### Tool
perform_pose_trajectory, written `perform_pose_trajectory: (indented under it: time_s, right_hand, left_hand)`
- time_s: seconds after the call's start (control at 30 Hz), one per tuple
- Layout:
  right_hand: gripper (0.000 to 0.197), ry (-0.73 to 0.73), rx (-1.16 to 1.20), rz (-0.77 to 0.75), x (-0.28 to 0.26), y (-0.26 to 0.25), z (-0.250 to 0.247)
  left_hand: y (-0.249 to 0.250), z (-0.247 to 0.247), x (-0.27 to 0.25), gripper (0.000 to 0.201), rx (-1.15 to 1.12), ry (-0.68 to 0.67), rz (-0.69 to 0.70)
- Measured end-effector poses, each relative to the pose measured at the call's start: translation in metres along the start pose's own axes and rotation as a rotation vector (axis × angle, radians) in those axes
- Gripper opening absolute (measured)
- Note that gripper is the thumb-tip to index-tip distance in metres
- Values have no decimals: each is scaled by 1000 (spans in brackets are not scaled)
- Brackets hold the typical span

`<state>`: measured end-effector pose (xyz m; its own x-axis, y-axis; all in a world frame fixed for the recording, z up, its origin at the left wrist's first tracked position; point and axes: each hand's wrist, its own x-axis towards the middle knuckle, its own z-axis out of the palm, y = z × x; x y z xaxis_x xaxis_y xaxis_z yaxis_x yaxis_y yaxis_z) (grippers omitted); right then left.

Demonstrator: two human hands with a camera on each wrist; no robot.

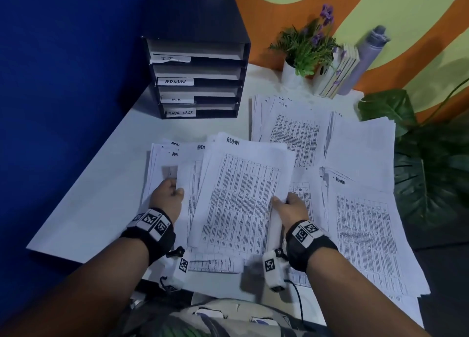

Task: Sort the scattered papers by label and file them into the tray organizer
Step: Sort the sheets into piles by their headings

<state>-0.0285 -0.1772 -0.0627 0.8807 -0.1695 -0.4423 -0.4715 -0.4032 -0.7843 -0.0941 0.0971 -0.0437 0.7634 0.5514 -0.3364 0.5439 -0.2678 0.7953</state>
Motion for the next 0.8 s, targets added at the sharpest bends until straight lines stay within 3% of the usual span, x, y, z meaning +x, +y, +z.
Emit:
perform_pose_trajectory:
  time_s: [0.1,0.2,0.37,0.47,0.57,0.63,0.73,0.8]
  right_hand:
    - [40,47,-40,32,3,-2,-11]
    - [8,30,21,21,0,-3,-17]
    - [11,-116,115,12,-10,-5,-2]
    - [6,-119,107,-14,-14,-7,7]
    - [16,-83,14,-44,-20,-11,7]
    - [35,-64,-71,-27,-21,-10,4]
    - [59,-38,-141,14,-20,-1,-1]
    - [62,-24,-156,36,-21,2,-5]
  left_hand:
    - [-1,-7,6,25,15,49,-38]
    - [-5,-11,10,25,1,68,-56]
    - [0,0,-2,21,-84,-57,21]
    - [0,4,-3,20,71,-128,106]
    - [-11,-1,3,36,455,-28,132]
    - [-20,-7,2,67,651,-45,4]
    - [-27,-12,-1,97,711,-45,-101]
    - [-30,-14,-1,100,699,-29,-99]
